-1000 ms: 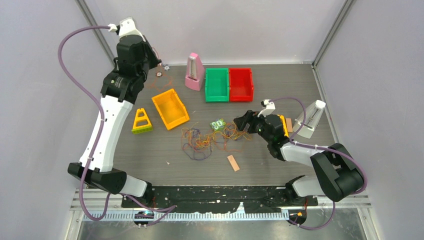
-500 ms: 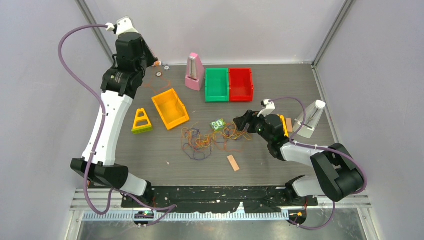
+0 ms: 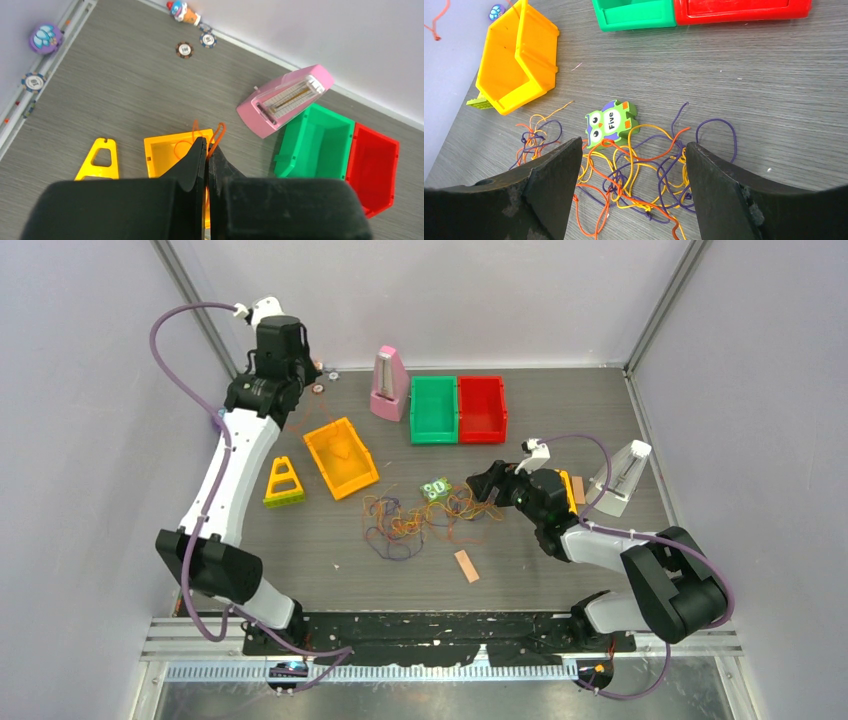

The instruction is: Untangle the cables

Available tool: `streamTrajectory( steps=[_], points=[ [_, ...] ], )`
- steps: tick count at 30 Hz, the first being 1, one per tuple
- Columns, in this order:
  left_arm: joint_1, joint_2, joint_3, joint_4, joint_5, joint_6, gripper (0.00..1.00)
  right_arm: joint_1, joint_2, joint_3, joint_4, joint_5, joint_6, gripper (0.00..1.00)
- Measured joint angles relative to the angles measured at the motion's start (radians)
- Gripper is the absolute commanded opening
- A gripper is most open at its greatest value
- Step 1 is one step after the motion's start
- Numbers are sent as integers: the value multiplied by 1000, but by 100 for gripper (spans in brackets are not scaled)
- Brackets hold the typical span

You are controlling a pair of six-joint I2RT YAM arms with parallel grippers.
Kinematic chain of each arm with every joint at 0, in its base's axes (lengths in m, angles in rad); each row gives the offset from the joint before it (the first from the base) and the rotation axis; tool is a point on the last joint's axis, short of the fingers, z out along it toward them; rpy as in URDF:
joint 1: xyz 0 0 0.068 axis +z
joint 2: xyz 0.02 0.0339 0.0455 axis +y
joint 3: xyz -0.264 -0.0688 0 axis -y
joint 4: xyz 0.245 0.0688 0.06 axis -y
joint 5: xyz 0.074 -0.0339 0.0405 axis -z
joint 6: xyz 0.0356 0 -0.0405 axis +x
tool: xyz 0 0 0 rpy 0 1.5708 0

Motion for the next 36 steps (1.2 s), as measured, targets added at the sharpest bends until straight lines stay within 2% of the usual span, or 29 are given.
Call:
streamTrajectory(
  steps=[7, 14, 26, 36],
  points=[
    [0, 89, -10, -23, -2, -66, 0, 0, 0, 0, 0, 0, 0, 80],
    [0, 131, -36, -70, -71, -142, 0, 0, 0, 0, 0, 0, 0, 80],
    [-15, 130, -261, -75, -121, -275, 0, 0, -2, -1, 0, 0, 0, 80],
    [-39, 200, -256, -39, -128, -382, 0, 0, -15, -6, 1, 0, 0, 80]
  ],
)
